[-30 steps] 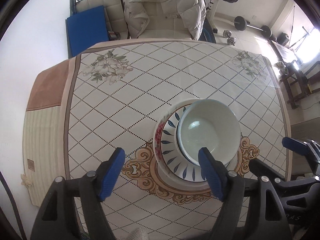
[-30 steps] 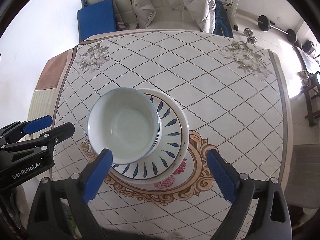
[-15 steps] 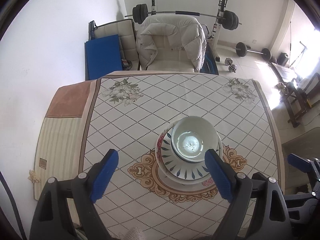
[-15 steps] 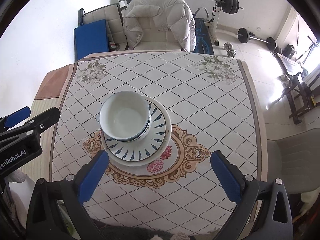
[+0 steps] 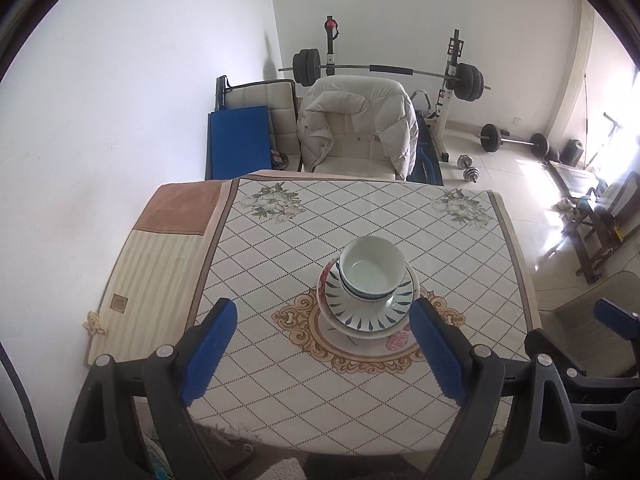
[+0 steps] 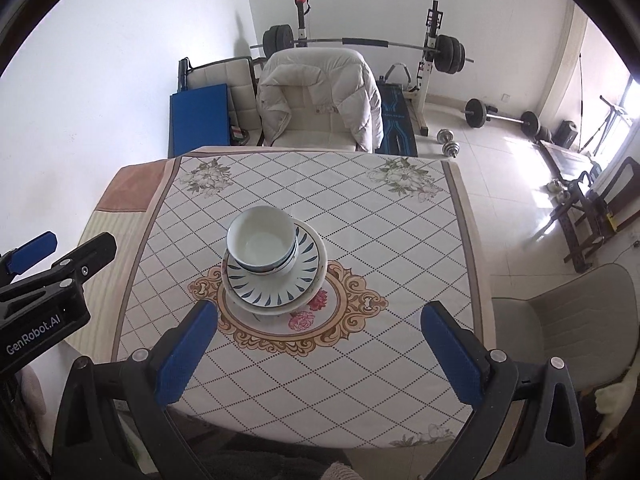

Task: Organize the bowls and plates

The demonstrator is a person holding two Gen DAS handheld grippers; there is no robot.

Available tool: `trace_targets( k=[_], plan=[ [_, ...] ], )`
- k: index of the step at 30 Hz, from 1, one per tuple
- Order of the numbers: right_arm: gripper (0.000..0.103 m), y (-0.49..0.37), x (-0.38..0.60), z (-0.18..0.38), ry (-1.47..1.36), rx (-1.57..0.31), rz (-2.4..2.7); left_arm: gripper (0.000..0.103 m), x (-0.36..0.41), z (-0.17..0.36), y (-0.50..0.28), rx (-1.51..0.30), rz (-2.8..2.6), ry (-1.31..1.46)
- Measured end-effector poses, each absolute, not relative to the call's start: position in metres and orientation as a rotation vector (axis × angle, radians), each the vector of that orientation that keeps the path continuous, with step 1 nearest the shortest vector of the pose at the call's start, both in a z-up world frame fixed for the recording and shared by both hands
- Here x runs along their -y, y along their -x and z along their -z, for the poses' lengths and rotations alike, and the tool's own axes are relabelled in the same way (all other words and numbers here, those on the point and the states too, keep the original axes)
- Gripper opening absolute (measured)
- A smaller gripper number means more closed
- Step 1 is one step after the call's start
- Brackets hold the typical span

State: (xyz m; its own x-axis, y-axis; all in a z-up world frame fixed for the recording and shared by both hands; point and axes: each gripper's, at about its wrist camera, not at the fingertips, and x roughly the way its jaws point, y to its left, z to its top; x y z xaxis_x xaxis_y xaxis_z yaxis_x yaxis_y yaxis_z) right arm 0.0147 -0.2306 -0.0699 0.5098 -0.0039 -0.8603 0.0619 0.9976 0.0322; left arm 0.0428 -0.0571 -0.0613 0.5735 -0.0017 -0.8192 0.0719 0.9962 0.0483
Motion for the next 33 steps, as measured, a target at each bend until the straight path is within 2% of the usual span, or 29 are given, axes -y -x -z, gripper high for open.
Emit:
trace_targets(
  k=[16, 33],
  plan=[
    [0.103, 0.089, 0.216, -0.018, 0.003, -0.899, 0.092, 0.088, 0.044, 0.002, 0.035, -0.866, 0.029, -0.105],
    [0.103, 0.128, 0.197, -0.048, -0.009, -0.852, 0.150, 0.088, 0.023, -0.006, 0.060, -0.864, 0.037, -0.097]
  ],
)
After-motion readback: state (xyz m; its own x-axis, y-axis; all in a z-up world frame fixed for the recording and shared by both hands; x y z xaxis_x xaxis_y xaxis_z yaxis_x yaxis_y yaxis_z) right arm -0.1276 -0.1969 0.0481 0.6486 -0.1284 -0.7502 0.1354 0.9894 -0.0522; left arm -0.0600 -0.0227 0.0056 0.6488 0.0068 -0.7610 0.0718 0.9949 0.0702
